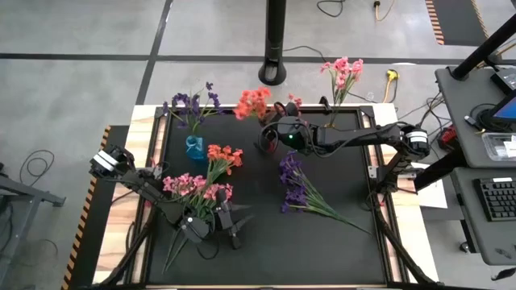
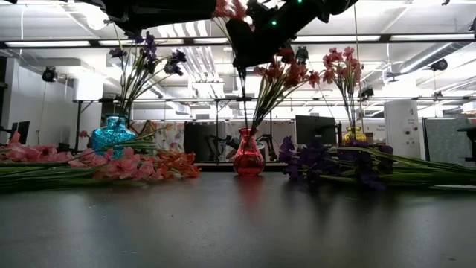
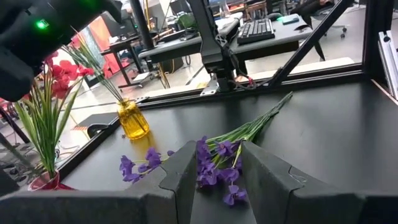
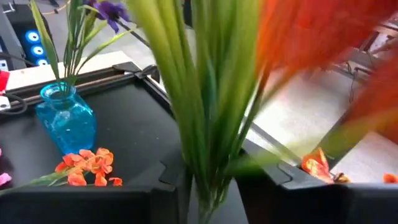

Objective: Sort flowers into vase by color
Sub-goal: Put the bottom orange flowers into the red vase

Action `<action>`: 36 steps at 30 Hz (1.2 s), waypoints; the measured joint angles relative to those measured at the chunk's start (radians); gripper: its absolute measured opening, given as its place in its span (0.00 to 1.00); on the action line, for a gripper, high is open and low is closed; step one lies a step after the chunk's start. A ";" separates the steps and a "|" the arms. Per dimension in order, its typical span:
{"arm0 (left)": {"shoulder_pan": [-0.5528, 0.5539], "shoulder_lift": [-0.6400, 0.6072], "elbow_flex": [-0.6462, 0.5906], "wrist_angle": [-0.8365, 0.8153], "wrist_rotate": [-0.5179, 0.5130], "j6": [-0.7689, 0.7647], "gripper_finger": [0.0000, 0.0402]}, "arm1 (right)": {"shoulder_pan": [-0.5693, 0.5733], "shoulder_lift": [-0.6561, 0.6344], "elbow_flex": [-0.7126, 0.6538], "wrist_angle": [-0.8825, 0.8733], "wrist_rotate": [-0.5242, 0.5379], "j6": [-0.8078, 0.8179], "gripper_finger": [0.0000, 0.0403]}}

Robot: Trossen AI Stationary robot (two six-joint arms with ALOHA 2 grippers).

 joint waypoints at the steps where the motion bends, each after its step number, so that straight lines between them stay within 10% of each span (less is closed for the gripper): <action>1: 0.000 0.000 0.000 0.000 0.000 0.000 0.27 | 0.000 0.000 0.000 -0.005 0.000 0.002 0.28; 24: 0.000 0.000 0.000 -0.015 -0.001 -0.020 0.27 | 0.033 -0.131 0.011 -0.228 0.049 0.114 0.67; 36: -0.009 -0.024 0.010 -0.133 0.008 -0.129 0.27 | 0.253 -0.288 0.011 -0.379 -0.056 0.250 0.73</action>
